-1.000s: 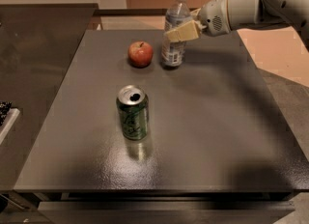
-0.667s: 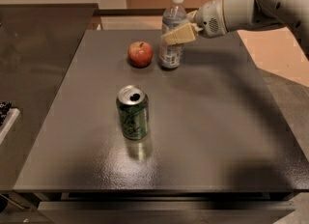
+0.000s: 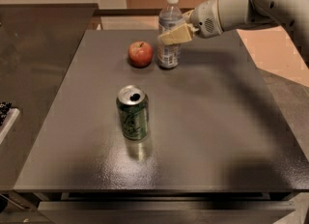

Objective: Move blue plastic bottle near apple

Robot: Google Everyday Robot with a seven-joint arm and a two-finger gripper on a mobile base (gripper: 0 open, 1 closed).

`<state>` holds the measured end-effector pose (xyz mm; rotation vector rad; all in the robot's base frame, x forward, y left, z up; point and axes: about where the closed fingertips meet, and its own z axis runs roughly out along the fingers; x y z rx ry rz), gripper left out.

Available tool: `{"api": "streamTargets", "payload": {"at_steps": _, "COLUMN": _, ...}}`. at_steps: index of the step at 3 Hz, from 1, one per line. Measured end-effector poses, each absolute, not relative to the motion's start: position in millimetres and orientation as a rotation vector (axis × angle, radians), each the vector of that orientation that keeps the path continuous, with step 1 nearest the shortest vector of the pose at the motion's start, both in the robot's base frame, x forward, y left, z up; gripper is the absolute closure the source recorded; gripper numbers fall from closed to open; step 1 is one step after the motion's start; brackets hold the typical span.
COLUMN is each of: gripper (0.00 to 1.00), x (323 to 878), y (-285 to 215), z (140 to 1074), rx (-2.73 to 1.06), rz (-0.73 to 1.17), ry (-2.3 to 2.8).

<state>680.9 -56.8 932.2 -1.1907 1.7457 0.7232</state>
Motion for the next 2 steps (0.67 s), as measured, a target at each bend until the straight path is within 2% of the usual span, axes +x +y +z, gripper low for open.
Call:
{"api": "streamTargets", "payload": {"at_steps": 1, "gripper": 0.0, "x": 680.9, "y": -54.0, "z": 930.8, "rx": -1.194, "rz": 0.728, "ry": 1.745}}
{"api": "streamTargets", "payload": {"at_steps": 2, "gripper": 0.0, "x": 680.9, "y": -53.9, "z": 930.8, "rx": -1.194, "rz": 0.728, "ry": 1.745}}
